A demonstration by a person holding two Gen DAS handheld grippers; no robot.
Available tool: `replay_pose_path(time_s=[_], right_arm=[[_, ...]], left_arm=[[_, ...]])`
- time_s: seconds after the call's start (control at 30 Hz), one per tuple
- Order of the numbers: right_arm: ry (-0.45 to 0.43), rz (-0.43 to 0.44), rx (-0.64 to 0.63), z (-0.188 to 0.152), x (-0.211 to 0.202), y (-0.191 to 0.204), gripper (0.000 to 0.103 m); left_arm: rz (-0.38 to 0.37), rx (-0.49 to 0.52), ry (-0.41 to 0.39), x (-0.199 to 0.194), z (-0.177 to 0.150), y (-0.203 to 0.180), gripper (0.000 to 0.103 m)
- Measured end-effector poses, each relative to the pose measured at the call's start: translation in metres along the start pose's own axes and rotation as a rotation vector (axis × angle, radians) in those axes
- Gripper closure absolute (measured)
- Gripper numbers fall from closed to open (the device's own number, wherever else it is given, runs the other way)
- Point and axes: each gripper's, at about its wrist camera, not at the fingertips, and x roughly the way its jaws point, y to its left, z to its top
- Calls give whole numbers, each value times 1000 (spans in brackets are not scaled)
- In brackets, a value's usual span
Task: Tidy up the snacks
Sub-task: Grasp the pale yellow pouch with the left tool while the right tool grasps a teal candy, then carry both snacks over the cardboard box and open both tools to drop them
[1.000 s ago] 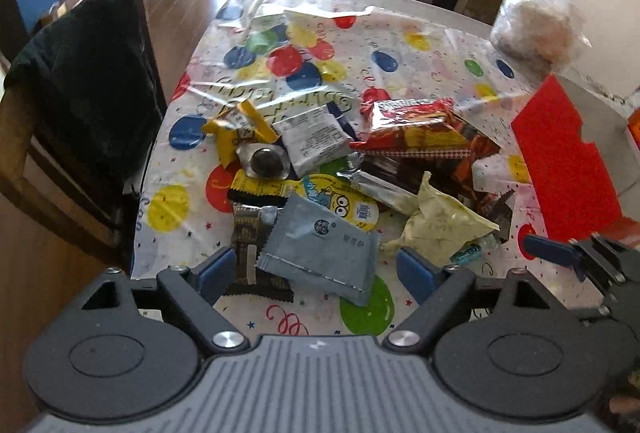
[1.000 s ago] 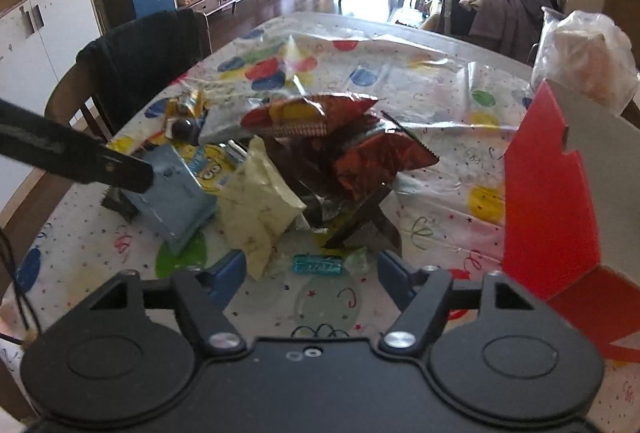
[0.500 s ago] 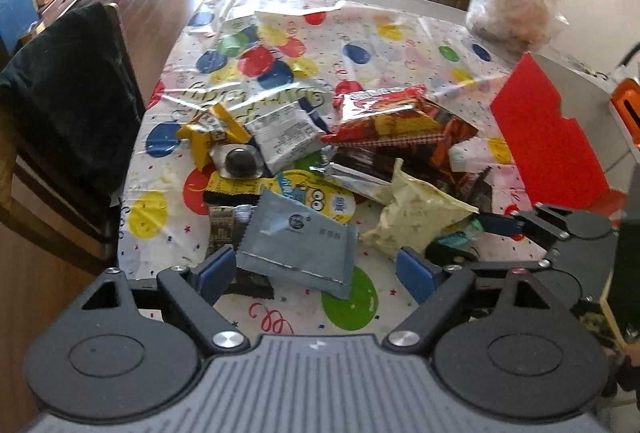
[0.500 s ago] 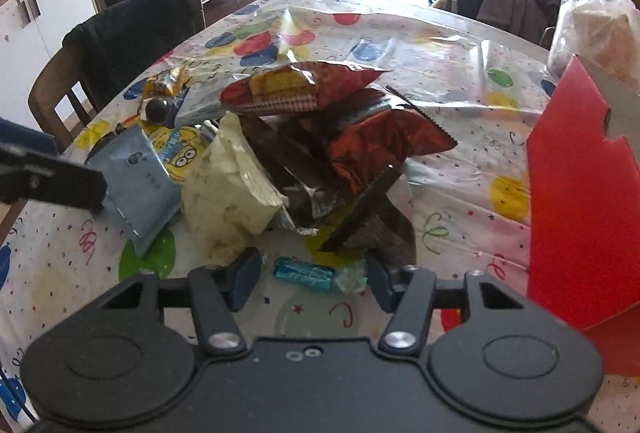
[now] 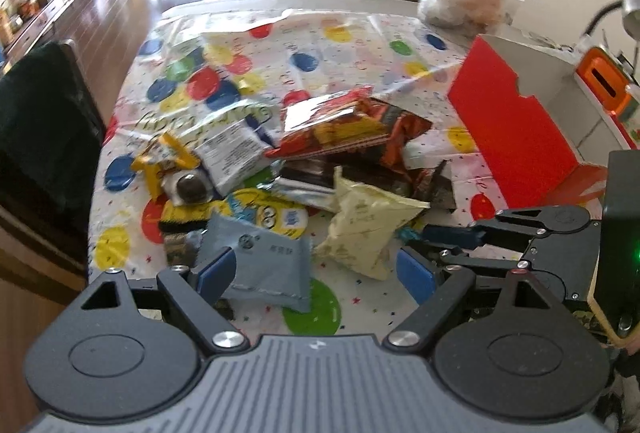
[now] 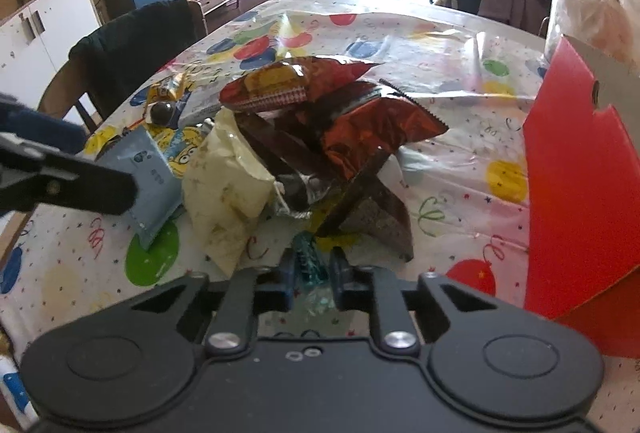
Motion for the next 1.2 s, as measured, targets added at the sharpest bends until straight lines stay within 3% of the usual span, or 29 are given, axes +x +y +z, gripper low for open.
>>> replay_pose_path(time_s=[0.3, 0.47, 0.63, 0.83, 1.2], right_arm=[[3, -4, -15, -12, -12, 0, 92], [4, -12, 21, -18, -26, -8, 92], [-13, -8, 64, -22, -45, -17, 92], [-41, -12, 96, -23, -66, -25, 92], [-137, -13, 103, -11, -113, -38, 92]], left_arm=[[-28, 215, -27, 24, 11, -37, 16], [-25, 280, 49, 56, 14, -45, 37], [-21, 242, 93, 71, 14, -39, 56], [-37, 186, 104, 74, 15, -32, 65], [-46, 106, 70, 35, 16, -41, 68]])
